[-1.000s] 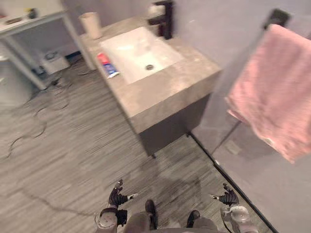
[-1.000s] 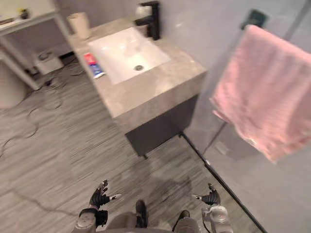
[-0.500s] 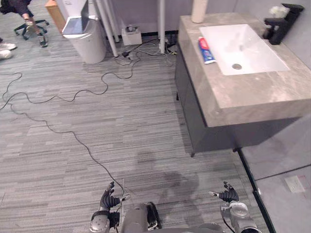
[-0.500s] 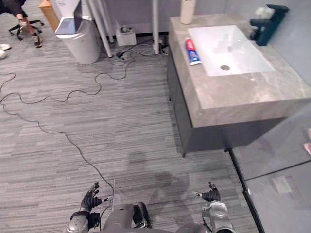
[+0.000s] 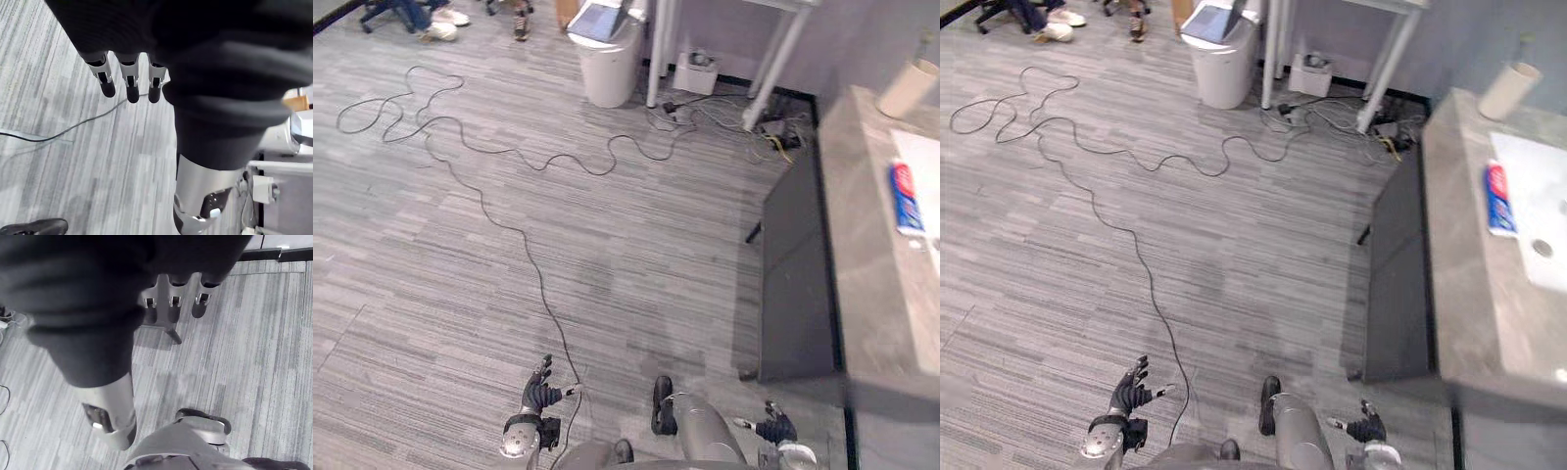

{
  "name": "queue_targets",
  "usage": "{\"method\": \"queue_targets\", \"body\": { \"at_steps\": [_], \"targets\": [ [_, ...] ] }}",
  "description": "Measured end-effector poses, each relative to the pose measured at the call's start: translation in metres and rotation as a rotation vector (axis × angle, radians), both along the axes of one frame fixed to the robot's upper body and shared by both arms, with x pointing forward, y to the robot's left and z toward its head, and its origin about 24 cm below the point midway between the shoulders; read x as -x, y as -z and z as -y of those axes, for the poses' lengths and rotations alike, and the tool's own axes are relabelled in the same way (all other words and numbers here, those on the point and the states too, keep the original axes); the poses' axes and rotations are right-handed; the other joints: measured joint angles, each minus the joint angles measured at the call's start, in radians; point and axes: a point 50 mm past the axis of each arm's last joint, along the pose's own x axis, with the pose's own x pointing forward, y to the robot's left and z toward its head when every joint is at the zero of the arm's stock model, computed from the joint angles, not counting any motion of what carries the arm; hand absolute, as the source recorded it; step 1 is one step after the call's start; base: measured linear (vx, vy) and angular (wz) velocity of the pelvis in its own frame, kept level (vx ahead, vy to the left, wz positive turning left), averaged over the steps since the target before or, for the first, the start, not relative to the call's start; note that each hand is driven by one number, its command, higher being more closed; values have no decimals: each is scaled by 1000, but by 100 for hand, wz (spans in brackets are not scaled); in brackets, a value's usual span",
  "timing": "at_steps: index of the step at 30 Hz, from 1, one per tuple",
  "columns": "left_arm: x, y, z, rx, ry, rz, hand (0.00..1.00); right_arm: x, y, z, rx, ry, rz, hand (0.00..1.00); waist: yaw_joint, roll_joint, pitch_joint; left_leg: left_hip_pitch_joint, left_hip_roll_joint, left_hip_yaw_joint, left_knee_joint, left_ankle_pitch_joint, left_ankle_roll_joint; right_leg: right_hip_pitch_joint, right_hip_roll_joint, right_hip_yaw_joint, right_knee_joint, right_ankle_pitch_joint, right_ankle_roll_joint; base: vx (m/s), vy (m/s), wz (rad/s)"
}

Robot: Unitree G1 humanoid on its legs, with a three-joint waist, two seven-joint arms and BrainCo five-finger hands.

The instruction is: Organize washtable

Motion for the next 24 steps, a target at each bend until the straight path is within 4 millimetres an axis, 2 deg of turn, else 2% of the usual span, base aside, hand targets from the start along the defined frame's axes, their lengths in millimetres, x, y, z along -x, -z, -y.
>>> {"method": "queue_targets", "body": {
  "at_steps": [1,2,4,5,6,7,8,9,10,11,12,13,14,15,16,17,18,19,20,21,22,24],
  "targets": [
    [-1,-3,2,10,7,22,0,-6,-5,-3,-6,-4,41,0,1,-6,4,-52,61,60,164,-22,31,79,1,31,-39,0,0,450,90,-42],
    [-3,-5,2,10,8,36,0,-10,-8,-5,-14,2,69,0,4,2,-1,-80,113,81,238,-32,41,130,-1,48,-54,0,0,524,145,-38],
    [-8,-10,2,8,11,63,0,-14,-10,-9,-30,15,102,0,21,-10,3,-169,209,98,277,-46,63,196,-31,79,-63,-6,6,485,194,-34],
    [-9,-11,2,7,12,70,0,-14,-9,-11,-37,21,103,0,26,-12,3,-198,226,102,266,-48,65,211,-45,87,-64,-14,17,447,248,-28],
    [-10,-12,3,7,12,77,0,-12,-8,-11,-45,35,100,0,31,-24,8,-261,244,99,208,-59,78,237,-83,98,-66,-44,53,424,282,-15],
    [-10,-12,4,12,11,77,0,-10,-8,-7,-46,64,100,0,33,-12,6,-293,249,94,18,-60,68,252,-119,97,-44,-100,116,496,366,-13],
    [-10,-11,7,22,6,76,0,-9,-9,-1,-33,71,101,0,33,4,3,-275,257,81,-160,-27,61,252,-119,95,-20,-141,157,475,427,-9],
    [-11,-8,8,30,-4,62,0,-7,-6,-6,-52,80,82,0,34,-16,19,-238,235,108,-264,80,58,262,-150,122,14,-228,212,457,360,-12],
    [-10,-8,3,30,-31,59,0,-7,-5,-13,-75,63,77,0,49,-22,13,-217,223,129,-283,73,48,247,-111,149,9,-238,202,349,244,-18],
    [-9,-9,2,27,-34,62,0,-9,-6,-14,-75,58,86,0,51,-16,16,-219,237,126,-250,73,37,246,-69,158,-7,-224,180,283,85,-46],
    [-4,-10,-4,10,-41,64,0,-14,-7,-16,-78,52,100,0,63,-32,22,-287,241,80,-59,92,30,258,-48,164,-35,-192,101,228,72,-94],
    [4,-6,-5,18,-65,41,0,-16,-9,-14,-69,53,108,0,82,-41,7,-328,190,-17,-52,39,-2,276,-74,228,-54,-211,128,230,103,-112],
    [10,-4,-2,32,-75,28,0,-17,-11,-10,-57,52,117,0,88,-34,-12,-314,170,-59,-147,30,5,268,-77,247,-59,-226,133,281,226,-134],
    [16,0,4,50,-76,10,0,-20,-16,-3,-32,40,138,0,84,2,-21,-295,173,-70,-185,8,18,273,-74,286,-44,-255,152,304,283,-111],
    [17,0,6,49,-59,2,0,-14,-14,-6,-31,33,126,0,79,-28,-28,-257,164,-11,-191,-31,31,259,-106,317,2,-267,165,304,260,-109],
    [16,0,6,48,-56,6,0,-11,-13,-8,-35,23,118,0,87,-36,-32,-240,166,20,-196,-45,34,229,-115,332,56,-268,167,279,203,-126],
    [14,-3,4,39,-49,16,0,-11,-11,-16,-49,7,110,0,105,-60,-33,-197,170,86,-217,-72,38,144,-129,351,199,-258,197,210,144,-127],
    [14,-4,3,33,-41,20,0,-11,-10,-21,-61,2,110,0,105,-72,-34,-173,170,117,-227,-80,46,110,-139,346,276,-245,221,284,213,-142],
    [14,-4,1,19,-24,18,0,-12,-11,-28,-72,-11,122,0,99,-80,-33,-126,175,161,-233,-103,59,33,-159,318,428,-189,282,235,170,-111],
    [9,-7,3,12,9,33,0,-7,-10,-31,-78,-11,115,0,90,-82,-33,-60,188,207,-241,-134,69,-14,-176,278,543,-148,264,312,180,-100],
    [9,-8,2,7,15,37,0,-5,-9,-33,-81,-13,108,0,81,-76,-30,-28,192,226,-250,-145,68,-29,-187,251,577,-158,252,301,113,-98],
    [4,-11,-2,-11,23,51,0,-7,-9,-40,-84,-55,106,0,74,-87,-43,74,218,325,-309,-162,41,-111,-194,112,603,-210,178,279,77,-105]
  ]
}}
